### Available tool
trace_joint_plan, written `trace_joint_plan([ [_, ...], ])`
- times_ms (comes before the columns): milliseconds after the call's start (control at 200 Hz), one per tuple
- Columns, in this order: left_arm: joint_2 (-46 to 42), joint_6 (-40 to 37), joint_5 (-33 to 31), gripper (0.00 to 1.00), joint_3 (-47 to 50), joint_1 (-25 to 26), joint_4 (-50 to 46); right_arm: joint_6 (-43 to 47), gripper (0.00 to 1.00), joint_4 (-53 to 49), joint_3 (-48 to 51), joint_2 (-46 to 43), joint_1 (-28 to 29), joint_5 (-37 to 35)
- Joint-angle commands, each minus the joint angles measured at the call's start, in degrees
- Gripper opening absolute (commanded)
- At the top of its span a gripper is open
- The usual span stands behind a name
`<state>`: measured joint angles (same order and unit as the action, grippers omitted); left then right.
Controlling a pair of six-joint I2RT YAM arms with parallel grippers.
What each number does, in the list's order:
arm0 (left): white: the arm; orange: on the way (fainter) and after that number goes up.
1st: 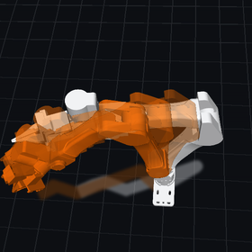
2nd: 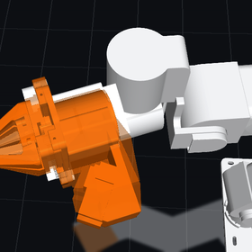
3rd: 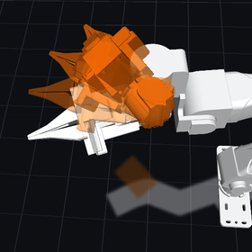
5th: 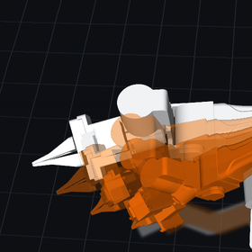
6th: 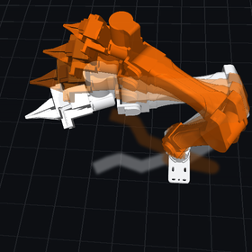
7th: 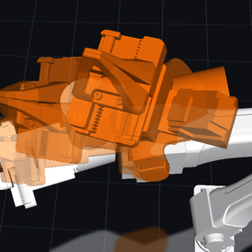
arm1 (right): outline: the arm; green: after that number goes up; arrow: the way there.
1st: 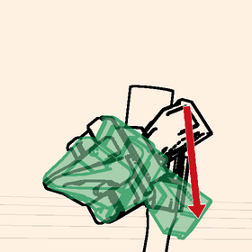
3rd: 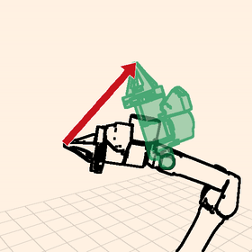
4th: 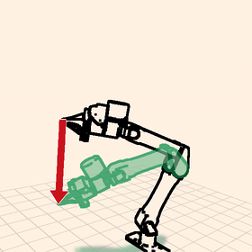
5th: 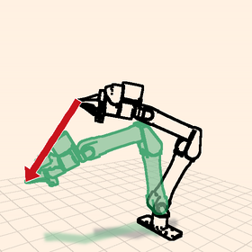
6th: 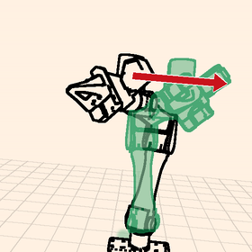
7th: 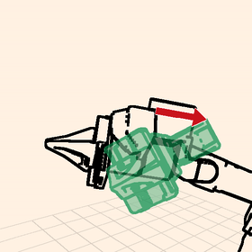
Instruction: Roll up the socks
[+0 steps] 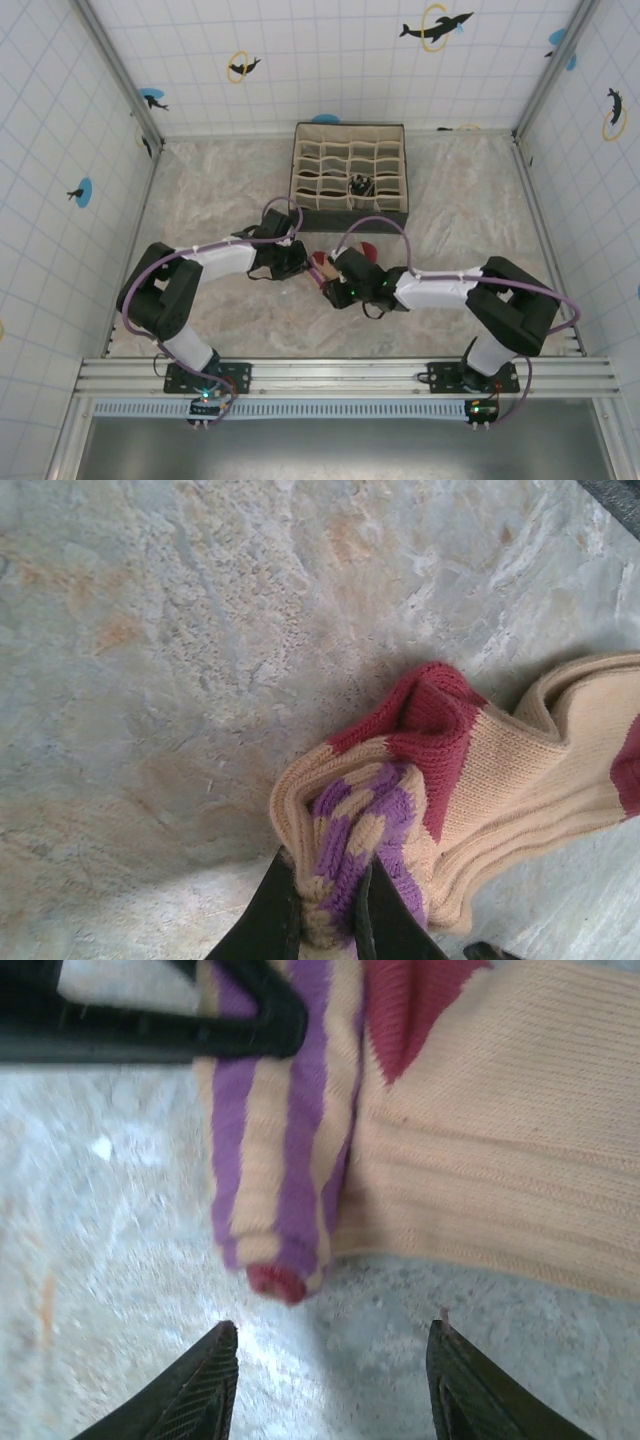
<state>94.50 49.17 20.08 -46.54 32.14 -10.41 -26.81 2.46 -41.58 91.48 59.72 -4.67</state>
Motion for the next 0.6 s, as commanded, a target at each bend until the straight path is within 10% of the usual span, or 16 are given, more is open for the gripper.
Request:
trace_joint_plan([
  [0,-0.1,-2.1,-1.8,0.00,-0.8,-0.5,-8.1,8.1,0.58,-5.2,-2.5,-1.5,4.4,-15.0],
  [596,0.7,-2.8,0.3,0.00,-2.4,-0.7,-11.4,27.4,0.66,-4.3,-16.9,20.3,22.9,-48.0],
])
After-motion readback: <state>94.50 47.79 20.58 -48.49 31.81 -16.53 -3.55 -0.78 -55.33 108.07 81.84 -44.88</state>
